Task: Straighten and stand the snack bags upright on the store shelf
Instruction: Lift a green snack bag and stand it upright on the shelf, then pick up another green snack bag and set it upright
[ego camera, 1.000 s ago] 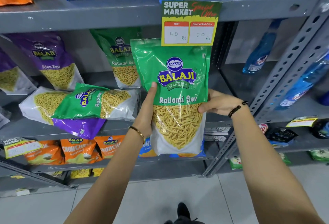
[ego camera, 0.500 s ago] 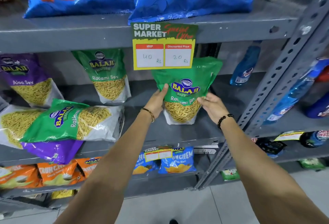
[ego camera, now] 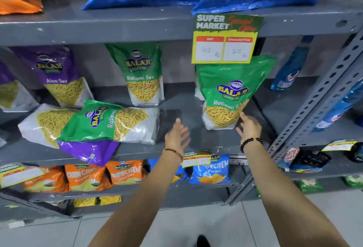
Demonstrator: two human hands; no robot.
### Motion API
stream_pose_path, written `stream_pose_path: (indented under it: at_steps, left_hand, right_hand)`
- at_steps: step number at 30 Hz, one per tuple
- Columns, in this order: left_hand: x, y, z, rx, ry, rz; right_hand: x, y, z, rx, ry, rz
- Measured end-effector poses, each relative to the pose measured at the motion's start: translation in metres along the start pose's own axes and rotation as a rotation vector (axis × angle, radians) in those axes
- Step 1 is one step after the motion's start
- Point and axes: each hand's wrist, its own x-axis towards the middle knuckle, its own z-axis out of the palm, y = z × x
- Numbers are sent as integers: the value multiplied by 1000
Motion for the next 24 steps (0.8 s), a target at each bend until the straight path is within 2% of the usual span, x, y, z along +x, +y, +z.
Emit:
stream_pose_path:
  at_steps: [2,4,9,13,17,24]
  left_hand:
    - [-13,-10,-26,-121,60,-79]
    - [-22,-10,-53,-218,108,-87]
    - [-23,27,-103,-304,180,23]
    - [-18,42,-123,-302,163,11]
    - [-10,54,-124,-340,159,11]
    - [-2,58,-113,-469,292,20]
  right_hand:
    - [-18,18,7,-28,123,14]
    - [-42,35,16,-27,152,60]
    - [-91,73,55,-193,-84,58]
    - [-116,82,104,-240,-244,70]
    - [-114,82,144,-464,-396,-5]
    - [-88,70,192,-724,-604,-96]
